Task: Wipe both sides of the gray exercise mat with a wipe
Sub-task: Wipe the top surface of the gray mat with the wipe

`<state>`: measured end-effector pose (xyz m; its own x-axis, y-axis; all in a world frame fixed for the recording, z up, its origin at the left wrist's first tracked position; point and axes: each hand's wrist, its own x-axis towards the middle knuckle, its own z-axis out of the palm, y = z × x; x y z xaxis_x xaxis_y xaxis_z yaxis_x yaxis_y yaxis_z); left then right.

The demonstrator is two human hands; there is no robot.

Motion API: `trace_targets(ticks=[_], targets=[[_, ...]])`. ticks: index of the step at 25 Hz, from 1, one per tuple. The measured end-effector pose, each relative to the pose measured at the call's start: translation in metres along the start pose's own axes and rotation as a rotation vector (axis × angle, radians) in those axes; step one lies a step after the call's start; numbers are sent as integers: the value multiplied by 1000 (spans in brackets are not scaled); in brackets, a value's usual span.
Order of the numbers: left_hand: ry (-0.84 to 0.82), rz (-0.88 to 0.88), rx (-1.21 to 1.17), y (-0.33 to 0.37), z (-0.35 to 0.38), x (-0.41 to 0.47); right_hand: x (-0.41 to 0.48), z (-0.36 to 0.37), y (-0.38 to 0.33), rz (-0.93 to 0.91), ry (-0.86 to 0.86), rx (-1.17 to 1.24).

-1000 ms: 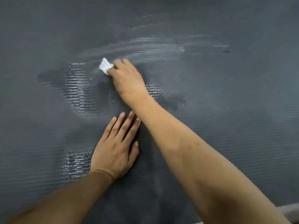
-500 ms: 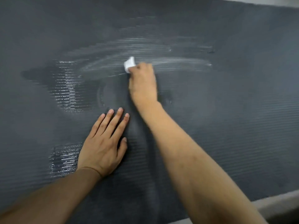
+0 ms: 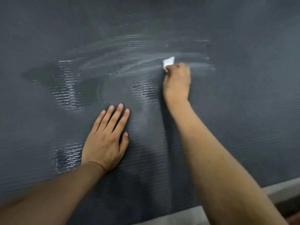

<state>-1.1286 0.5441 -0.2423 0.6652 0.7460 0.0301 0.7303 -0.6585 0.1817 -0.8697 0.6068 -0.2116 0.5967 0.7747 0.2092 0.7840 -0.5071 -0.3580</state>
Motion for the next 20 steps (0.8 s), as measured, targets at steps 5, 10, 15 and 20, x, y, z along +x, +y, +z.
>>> trace_targets(ticks=[5, 10, 15, 20], targets=[[23, 25, -16, -2, 2, 0, -59, 21, -50, -545, -69, 56], [39, 12, -27, 0, 2, -1, 8, -50, 102, 145, -7, -268], [11, -22, 76, 7, -1, -3, -63, -13, 0, -185, -85, -36], [-220, 13, 143, 37, -39, -10, -79, -26, 20, -492, -109, -121]])
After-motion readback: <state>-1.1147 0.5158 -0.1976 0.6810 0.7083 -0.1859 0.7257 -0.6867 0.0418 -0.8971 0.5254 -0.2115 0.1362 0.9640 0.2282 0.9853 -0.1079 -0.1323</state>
